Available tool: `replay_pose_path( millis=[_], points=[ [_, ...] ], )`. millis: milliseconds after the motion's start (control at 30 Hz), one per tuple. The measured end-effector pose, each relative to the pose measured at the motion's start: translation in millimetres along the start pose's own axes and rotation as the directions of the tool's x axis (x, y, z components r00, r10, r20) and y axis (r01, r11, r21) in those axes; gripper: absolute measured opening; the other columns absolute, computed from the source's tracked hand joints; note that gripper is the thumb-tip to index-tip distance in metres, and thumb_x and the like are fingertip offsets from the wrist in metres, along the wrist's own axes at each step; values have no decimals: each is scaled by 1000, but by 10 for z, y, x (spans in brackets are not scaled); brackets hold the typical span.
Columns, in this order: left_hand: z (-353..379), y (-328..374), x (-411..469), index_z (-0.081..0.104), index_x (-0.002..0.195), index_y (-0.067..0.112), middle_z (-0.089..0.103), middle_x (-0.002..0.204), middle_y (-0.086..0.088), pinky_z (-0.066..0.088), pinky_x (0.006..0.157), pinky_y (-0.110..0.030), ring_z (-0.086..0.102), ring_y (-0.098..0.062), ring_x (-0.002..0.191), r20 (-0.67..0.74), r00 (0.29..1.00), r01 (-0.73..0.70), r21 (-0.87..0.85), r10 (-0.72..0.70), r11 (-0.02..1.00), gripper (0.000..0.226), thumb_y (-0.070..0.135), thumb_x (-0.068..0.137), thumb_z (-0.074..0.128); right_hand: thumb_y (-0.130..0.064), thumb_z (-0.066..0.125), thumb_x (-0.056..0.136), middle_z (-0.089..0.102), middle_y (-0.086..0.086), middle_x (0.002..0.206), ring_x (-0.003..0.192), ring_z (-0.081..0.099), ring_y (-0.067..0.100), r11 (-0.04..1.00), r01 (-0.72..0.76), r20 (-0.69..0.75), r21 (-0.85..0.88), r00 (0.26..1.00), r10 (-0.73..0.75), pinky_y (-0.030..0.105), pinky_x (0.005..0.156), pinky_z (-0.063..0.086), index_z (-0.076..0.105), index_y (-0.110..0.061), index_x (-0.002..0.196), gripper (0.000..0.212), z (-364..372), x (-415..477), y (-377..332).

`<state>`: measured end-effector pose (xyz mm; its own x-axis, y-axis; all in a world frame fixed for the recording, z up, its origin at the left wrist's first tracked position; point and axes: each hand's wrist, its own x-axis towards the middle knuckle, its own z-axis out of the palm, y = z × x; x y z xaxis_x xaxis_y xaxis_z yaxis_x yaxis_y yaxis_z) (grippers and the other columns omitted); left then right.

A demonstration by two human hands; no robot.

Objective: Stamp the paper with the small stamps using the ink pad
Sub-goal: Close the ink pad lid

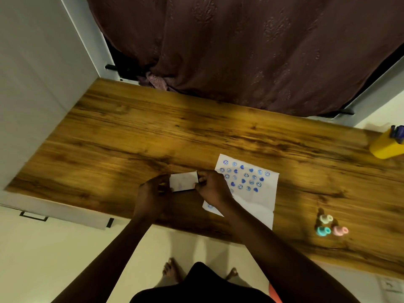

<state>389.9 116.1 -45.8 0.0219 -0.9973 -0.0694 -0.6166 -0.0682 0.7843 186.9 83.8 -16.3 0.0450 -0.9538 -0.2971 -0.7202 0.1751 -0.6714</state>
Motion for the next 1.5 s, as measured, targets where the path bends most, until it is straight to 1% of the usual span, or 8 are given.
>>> replay_pose_path(
  millis=[233, 333, 400, 633, 767, 967, 1167, 1500],
  points=[
    [30, -9, -25, 66, 131, 8, 74, 122, -10, 48, 58, 3, 66, -9, 92, -12, 996, 86, 0, -86, 996, 44, 1, 88, 76, -21, 72, 95, 75, 7, 124, 115, 71, 24, 1000, -9, -22, 13, 1000, 9, 30, 99, 55, 70, -15, 129, 34, 25, -21, 17],
    [51, -36, -66, 66, 129, 10, 74, 123, -11, 47, 55, 1, 66, -11, 96, -4, 994, 107, 20, -106, 994, 41, 4, 89, 76, -21, 72, 95, 75, 6, 126, 117, 71, 24, 1000, 2, -17, 9, 1000, -2, 32, 102, 56, 70, -16, 129, 34, 35, -30, 38],
    [59, -30, -76, 66, 128, 8, 73, 125, -14, 46, 63, -2, 69, -17, 102, -20, 995, 101, 28, -101, 994, 39, 2, 90, 74, -21, 72, 96, 75, 6, 126, 116, 71, 24, 1000, -4, -13, 3, 1000, 4, 36, 103, 57, 70, -15, 129, 34, 46, -28, 52],
    [20, 34, -27, 68, 126, 0, 72, 127, -20, 60, 93, -41, 71, -35, 114, 4, 997, 72, 26, -72, 997, 36, 1, 91, 74, -22, 71, 97, 74, 6, 128, 118, 70, 24, 1000, 11, -20, -12, 1000, -12, 37, 105, 56, 70, -17, 129, 33, 67, -15, 54],
    [-5, 61, 35, 71, 123, 1, 75, 122, -18, 57, 88, -35, 73, -33, 109, 10, 997, 82, 29, -82, 996, 33, 6, 91, 76, -21, 70, 97, 75, 5, 126, 117, 70, 23, 999, 17, -33, -27, 999, -18, 35, 103, 56, 71, -15, 127, 30, 83, -19, 48],
    [-10, 106, 62, 72, 117, 5, 77, 115, -16, 61, 90, -44, 73, -31, 105, -1, 993, 115, -38, -115, 993, 32, 6, 86, 80, -18, 72, 96, 74, 7, 128, 119, 69, 25, 998, -48, -46, 45, 998, 50, 38, 104, 56, 73, -12, 125, 29, 108, -4, 11],
    [54, 129, 52, 74, 114, 7, 78, 112, -16, 60, 90, -46, 74, -33, 103, -105, 982, 151, -60, -156, 987, 31, 5, 84, 80, -20, 76, 92, 79, 5, 114, 107, 73, 21, 981, -116, -71, 157, 989, 129, 22, 84, 47, 79, -13, 112, 21, 50, 15, 41],
    [282, 558, 223, 75, 113, 5, 79, 113, -15, 60, 95, -47, 76, -26, 100, -132, 980, 115, -245, -151, 963, 25, 7, 88, 78, -36, 76, 92, 82, 6, 89, 87, 77, 20, 939, -115, -212, 323, 959, 190, 40, 89, 61, 84, -15, 95, 23, -451, 35, 211]
  ],
)
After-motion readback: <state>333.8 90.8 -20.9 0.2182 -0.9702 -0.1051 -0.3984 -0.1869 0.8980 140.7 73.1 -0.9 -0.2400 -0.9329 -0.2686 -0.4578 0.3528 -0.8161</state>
